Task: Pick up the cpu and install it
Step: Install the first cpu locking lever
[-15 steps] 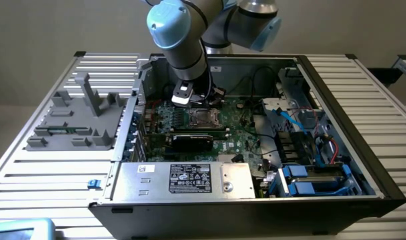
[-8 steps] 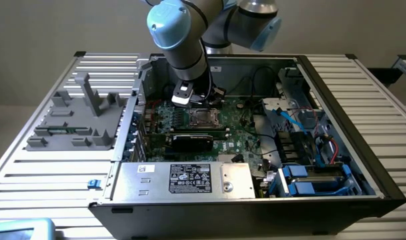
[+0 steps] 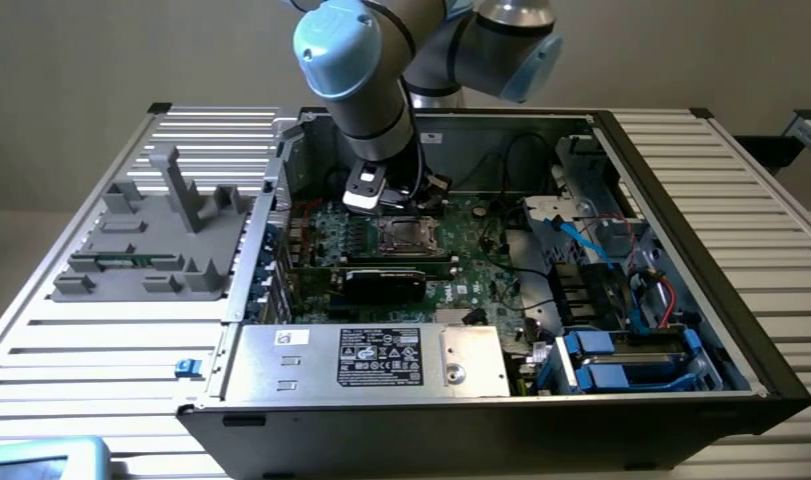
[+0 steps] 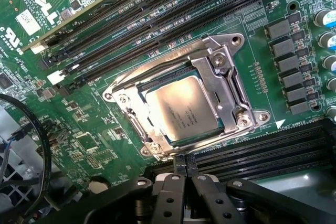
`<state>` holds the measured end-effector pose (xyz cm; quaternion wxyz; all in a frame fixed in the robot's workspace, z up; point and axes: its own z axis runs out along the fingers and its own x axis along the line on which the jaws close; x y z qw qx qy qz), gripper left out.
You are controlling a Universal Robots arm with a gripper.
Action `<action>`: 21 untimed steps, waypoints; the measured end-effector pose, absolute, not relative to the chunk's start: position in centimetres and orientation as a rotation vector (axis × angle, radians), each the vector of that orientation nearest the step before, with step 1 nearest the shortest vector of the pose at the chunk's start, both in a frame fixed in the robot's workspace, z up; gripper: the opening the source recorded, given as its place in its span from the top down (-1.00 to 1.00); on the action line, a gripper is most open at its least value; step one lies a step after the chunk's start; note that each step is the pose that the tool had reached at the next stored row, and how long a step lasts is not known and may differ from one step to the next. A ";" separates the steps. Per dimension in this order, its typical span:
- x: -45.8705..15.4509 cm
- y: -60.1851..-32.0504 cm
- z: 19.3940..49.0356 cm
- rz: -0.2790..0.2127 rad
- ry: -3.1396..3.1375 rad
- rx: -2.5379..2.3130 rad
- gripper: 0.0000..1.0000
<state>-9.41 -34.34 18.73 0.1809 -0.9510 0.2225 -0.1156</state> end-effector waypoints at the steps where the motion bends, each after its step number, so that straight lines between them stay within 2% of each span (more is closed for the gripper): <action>1: -9.4 -34.4 18.8 -0.326 0.628 -2.686 0.77; 13: -9.8 -34.4 21.7 -0.321 0.630 -2.687 0.77; 21: -10.8 -34.4 22.0 -0.244 0.645 -2.705 0.77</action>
